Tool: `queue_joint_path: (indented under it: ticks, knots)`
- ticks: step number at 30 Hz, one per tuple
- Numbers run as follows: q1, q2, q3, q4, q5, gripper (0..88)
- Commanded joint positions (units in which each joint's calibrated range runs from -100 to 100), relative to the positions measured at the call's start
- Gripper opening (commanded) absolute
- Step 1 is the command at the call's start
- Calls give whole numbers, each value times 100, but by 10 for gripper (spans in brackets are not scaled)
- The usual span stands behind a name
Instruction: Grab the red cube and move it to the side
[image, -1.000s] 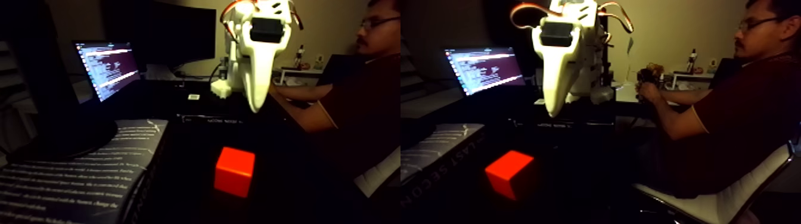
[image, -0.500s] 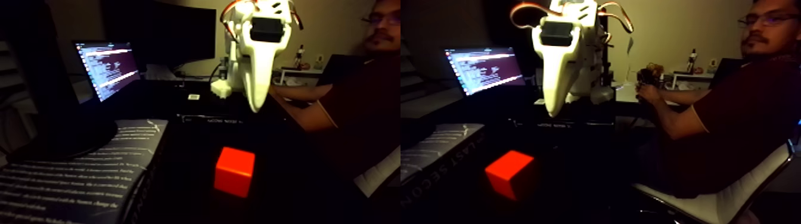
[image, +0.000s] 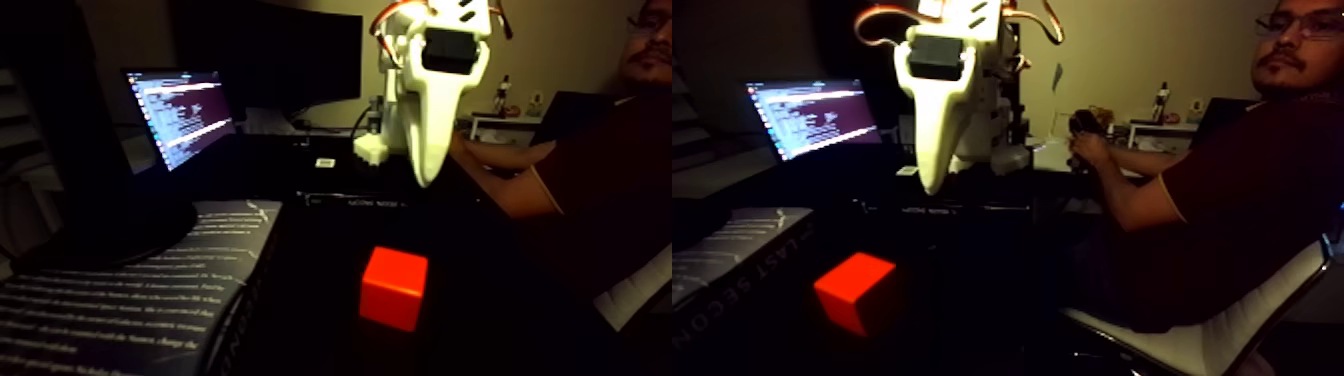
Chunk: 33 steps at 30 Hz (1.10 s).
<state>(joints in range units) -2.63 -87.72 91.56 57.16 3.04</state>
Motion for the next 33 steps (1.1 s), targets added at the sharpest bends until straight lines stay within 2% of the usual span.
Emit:
queue_joint_path:
  ticks: [1, 7, 13, 20, 29, 33]
  knots:
    - [4, 461, -653, -66, 184, 8]
    - [-46, 1461, -1605, -74, 529, 8]
    - [4, 2545, -3029, 78, 1177, 8]
    - [29, 3393, -4308, 939, 1948, 8]
    - [-46, 4024, -4798, 1505, 3108, 8]
    - [-29, 4284, -4743, 1632, 3454, 8]
